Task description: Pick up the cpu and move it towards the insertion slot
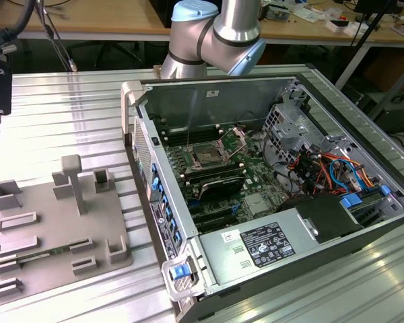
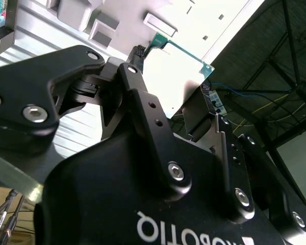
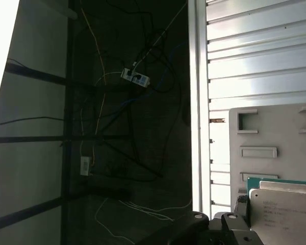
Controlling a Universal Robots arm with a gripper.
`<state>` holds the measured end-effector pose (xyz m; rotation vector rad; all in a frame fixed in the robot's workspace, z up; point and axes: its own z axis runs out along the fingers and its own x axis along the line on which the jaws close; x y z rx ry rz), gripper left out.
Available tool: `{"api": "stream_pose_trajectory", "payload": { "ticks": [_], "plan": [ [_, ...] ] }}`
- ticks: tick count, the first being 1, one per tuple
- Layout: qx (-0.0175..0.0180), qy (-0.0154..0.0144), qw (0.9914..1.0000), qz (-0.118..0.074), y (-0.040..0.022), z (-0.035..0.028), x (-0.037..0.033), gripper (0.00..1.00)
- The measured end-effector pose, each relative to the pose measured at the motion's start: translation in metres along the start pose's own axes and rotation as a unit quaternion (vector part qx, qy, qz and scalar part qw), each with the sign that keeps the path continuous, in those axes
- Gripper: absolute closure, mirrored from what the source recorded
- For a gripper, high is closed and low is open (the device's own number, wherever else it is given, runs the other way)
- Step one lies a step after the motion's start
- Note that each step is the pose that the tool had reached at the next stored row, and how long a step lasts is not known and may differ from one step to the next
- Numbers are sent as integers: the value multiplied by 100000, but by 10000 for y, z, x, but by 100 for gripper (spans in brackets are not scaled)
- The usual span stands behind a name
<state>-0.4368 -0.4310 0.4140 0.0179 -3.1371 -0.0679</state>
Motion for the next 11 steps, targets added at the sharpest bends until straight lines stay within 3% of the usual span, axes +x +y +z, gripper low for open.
{"api": "stream_pose_trajectory", "payload": {
  "ticks": [11],
  "plan": [
    [-2, -1, 100000, 1, 0, 0, -45, 45]
  ]
}}
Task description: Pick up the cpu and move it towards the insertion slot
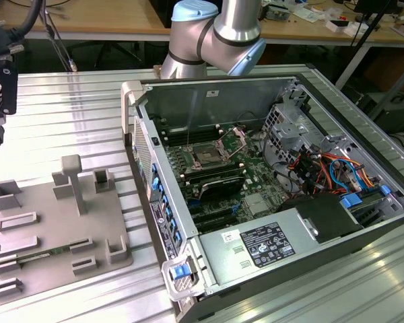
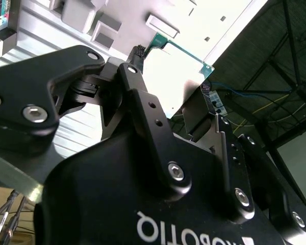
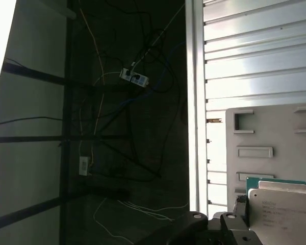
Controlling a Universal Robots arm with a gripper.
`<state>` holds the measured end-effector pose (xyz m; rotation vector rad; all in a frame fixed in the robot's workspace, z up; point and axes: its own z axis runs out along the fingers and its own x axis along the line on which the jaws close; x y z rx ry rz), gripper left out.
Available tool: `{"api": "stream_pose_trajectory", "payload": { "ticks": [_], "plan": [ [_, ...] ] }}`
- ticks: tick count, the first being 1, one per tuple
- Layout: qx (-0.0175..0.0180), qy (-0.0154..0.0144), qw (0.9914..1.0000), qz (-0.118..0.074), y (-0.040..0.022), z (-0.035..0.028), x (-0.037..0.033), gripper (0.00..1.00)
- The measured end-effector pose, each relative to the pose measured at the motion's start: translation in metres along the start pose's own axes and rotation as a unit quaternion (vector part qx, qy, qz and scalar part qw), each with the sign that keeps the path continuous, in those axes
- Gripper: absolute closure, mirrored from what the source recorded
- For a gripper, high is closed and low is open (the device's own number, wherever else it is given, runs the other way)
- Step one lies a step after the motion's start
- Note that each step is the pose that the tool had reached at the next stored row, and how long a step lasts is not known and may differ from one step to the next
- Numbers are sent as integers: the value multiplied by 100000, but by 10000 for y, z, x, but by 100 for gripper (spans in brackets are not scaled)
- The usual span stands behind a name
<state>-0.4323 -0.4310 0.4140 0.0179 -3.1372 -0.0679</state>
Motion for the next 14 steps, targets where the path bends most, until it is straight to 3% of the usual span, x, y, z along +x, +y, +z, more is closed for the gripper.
{"api": "stream_pose_trajectory", "payload": {
  "ticks": [14],
  "plan": [
    [3, 2, 100000, 1, -1, -1, -89, 45]
  ]
}}
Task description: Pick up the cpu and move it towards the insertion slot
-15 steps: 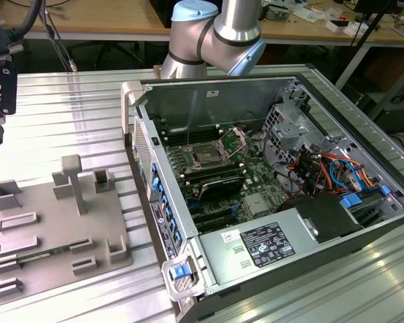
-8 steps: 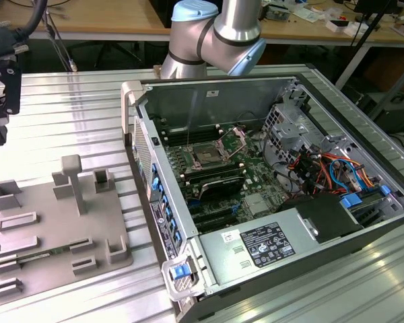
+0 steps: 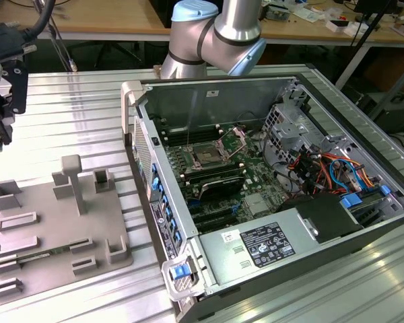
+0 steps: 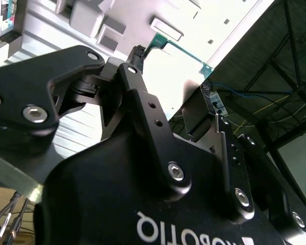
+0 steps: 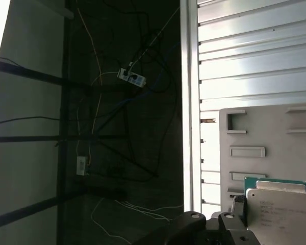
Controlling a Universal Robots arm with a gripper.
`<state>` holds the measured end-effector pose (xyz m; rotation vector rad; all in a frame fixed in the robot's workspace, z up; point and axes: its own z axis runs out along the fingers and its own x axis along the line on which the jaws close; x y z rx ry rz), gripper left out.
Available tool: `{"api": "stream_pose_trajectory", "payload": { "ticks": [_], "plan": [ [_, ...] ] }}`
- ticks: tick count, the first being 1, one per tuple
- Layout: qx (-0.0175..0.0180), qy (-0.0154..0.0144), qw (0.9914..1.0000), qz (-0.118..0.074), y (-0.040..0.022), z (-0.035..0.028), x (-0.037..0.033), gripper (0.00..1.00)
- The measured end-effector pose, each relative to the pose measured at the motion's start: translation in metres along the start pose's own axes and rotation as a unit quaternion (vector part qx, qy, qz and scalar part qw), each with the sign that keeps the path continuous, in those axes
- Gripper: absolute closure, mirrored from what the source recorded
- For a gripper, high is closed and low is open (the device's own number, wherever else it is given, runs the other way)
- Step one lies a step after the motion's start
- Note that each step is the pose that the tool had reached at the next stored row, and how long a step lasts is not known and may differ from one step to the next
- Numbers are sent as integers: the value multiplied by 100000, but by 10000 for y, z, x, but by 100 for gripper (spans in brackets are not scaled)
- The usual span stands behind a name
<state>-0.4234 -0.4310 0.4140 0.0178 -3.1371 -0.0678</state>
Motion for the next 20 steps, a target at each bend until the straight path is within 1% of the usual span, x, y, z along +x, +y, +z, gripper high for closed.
{"api": "stream_pose_trajectory", "payload": {
  "ticks": [11, 20],
  "plan": [
    [0, 0, 100000, 2, -1, 0, -102, 45],
    [1, -2, 100000, -2, -2, 0, -158, 45]
  ]
}}
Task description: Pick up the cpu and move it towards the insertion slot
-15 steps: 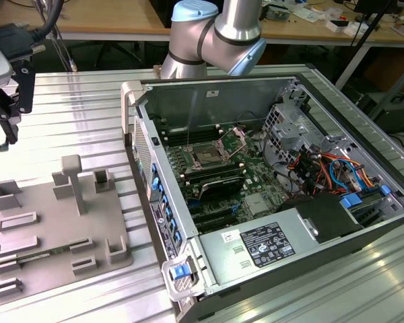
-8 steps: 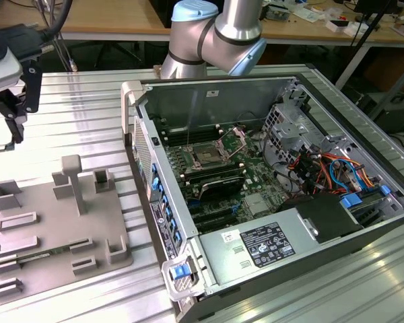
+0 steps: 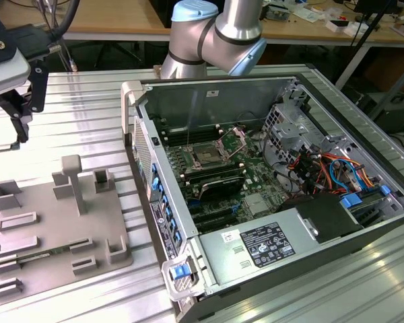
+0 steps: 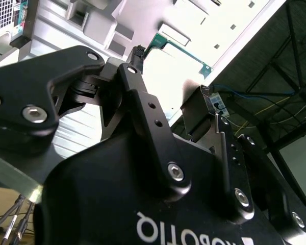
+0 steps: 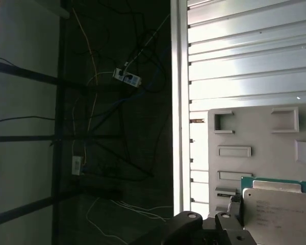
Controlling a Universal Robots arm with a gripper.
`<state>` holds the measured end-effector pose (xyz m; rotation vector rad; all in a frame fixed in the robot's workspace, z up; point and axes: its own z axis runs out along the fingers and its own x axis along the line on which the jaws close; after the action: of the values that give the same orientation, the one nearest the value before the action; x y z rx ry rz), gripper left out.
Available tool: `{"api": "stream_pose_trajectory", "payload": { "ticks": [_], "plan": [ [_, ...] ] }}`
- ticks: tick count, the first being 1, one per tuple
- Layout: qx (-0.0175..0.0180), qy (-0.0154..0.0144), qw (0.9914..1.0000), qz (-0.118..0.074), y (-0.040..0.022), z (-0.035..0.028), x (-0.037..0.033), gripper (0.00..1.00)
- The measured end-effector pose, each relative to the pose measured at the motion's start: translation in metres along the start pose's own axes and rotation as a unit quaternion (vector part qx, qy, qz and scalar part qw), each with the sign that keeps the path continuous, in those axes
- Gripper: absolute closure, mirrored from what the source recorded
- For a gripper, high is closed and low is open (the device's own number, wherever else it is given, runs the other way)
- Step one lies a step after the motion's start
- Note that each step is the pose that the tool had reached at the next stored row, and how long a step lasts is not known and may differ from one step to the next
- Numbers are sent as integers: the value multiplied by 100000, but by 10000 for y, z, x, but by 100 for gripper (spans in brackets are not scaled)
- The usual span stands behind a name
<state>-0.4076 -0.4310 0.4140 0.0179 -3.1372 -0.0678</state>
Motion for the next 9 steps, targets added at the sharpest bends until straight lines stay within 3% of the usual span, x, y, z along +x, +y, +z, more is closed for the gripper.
{"api": "stream_pose_trajectory", "payload": {
  "ticks": [9],
  "plan": [
    [-1, 3, 100000, 4, 0, 0, -53, 45]
  ]
}}
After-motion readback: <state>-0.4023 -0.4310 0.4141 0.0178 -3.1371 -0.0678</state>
